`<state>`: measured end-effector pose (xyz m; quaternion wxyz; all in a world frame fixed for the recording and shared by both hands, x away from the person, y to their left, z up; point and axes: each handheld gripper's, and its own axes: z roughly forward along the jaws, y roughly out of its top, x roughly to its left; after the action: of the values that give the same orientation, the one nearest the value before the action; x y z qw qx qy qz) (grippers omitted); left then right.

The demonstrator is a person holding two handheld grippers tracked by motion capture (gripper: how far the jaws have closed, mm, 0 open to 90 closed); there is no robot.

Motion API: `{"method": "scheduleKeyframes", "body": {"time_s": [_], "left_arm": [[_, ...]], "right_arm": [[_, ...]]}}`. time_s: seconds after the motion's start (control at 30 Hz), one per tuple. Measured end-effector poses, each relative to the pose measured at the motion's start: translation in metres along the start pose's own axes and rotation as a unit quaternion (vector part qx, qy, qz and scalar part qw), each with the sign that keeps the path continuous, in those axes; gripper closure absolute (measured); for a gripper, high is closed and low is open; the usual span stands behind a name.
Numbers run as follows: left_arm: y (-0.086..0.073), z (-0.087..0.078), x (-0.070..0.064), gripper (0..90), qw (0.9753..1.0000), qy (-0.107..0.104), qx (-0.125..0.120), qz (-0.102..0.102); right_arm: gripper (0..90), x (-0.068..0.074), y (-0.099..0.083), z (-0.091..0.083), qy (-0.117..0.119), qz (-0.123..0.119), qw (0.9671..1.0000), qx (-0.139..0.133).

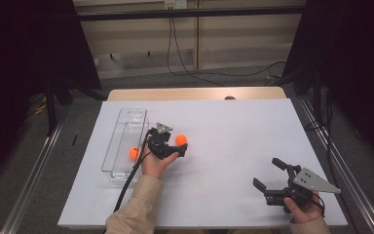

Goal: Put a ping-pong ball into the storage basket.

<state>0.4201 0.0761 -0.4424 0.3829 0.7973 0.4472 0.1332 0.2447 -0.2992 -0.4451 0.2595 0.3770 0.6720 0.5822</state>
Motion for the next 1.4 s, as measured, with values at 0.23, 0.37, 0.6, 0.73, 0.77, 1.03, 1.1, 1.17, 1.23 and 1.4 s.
{"method": "scheduleKeyframes", "body": {"time_s": [0.23,0.37,0.6,0.73,0.77,1.03,1.1,1.17,1.23,1.4], "left_arm": [[0.000,0.003,0.000,12.6,1.0000,0.003,0.000,0.004],[0.000,0.005,-0.001,12.7,1.0000,0.005,-0.001,0.001],[0.000,0.008,0.000,12.8,1.0000,0.008,0.000,0.005],[0.000,0.009,0.001,13.1,0.9999,0.012,-0.001,0.003],[0.000,0.010,0.001,13.3,0.9999,0.012,-0.003,0.004],[0.001,0.015,-0.001,14.0,0.9998,0.014,-0.001,0.011],[0.001,0.016,-0.001,14.4,0.9998,0.015,-0.001,0.011],[0.002,0.017,-0.001,14.9,0.9998,0.017,-0.002,0.011],[0.002,0.017,-0.001,16.0,0.9998,0.016,-0.003,0.014],[0.003,0.020,-0.001,18.0,0.9998,0.015,-0.003,0.011]], "right_arm": [[2.2,0.000,0.000,0.000,0.000,0.000,1.0000,-0.001],[2.2,0.000,0.000,0.000,0.000,0.000,1.0000,-0.001],[2.2,0.000,0.000,0.000,0.001,0.000,1.0000,-0.001],[2.2,0.000,0.000,0.000,0.001,0.000,1.0000,-0.001],[2.2,0.000,0.000,-0.001,0.001,0.000,1.0000,-0.001],[2.2,0.000,0.000,0.000,0.002,0.000,1.0000,-0.001],[2.2,0.000,0.000,0.000,0.002,-0.001,1.0000,-0.001],[2.2,0.000,0.000,0.000,0.002,-0.001,1.0000,-0.001],[2.2,0.000,0.000,-0.001,0.002,0.000,1.0000,-0.001],[2.2,0.000,0.000,0.000,0.002,0.000,1.0000,-0.001]]}}
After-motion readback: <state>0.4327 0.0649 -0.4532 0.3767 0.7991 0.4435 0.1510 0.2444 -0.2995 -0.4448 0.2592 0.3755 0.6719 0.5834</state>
